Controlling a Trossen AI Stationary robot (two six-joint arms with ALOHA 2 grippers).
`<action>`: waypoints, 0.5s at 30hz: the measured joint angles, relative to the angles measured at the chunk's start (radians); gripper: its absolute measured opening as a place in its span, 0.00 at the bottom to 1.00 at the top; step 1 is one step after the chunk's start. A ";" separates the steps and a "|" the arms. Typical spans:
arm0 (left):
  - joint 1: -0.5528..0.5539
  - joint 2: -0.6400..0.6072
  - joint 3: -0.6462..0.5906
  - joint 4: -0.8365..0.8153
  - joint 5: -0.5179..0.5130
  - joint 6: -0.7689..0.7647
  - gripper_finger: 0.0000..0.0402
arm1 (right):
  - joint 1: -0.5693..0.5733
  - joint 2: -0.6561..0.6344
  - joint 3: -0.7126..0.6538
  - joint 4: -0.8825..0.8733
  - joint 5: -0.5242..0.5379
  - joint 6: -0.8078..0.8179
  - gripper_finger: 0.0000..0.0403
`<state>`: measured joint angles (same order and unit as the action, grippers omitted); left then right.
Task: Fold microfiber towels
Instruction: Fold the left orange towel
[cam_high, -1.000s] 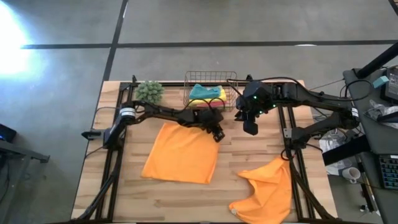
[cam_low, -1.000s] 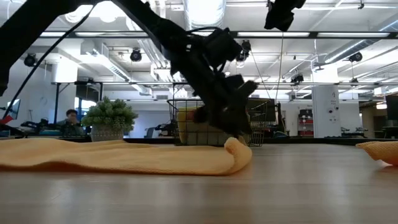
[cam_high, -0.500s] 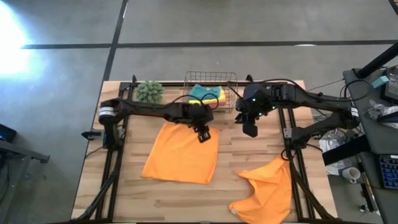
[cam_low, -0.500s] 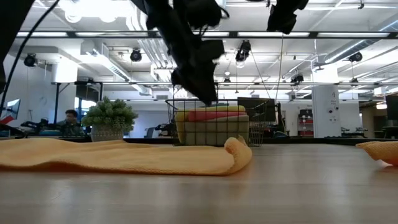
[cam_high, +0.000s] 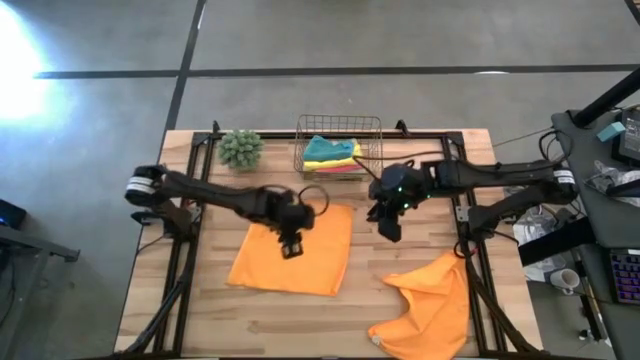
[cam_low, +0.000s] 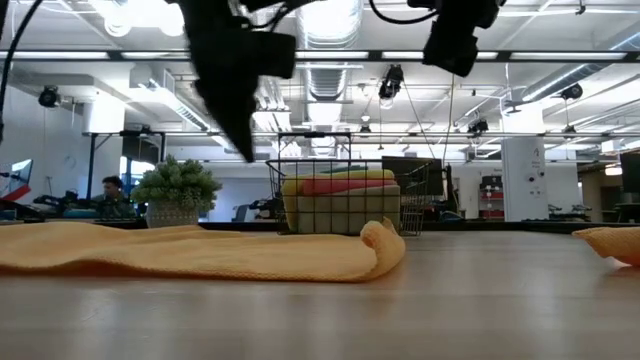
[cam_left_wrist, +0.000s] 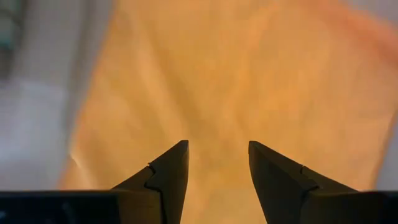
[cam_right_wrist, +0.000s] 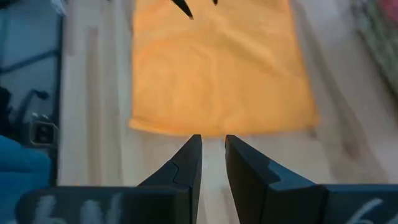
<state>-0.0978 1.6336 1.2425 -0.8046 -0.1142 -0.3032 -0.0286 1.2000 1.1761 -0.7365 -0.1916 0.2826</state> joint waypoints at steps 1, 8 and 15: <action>-0.020 -0.018 -0.033 0.006 0.000 -0.023 0.38 | 0.014 0.007 -0.015 0.041 0.000 0.019 0.16; -0.133 -0.107 -0.207 0.010 0.001 -0.213 0.38 | 0.123 0.109 -0.072 0.272 0.001 0.120 0.16; -0.209 -0.134 -0.293 0.018 0.001 -0.268 0.38 | 0.200 0.291 -0.024 0.357 0.036 0.116 0.16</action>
<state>-0.3071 1.4998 0.9499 -0.7867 -0.1135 -0.5716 0.1713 1.4910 1.1526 -0.3799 -0.1555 0.3984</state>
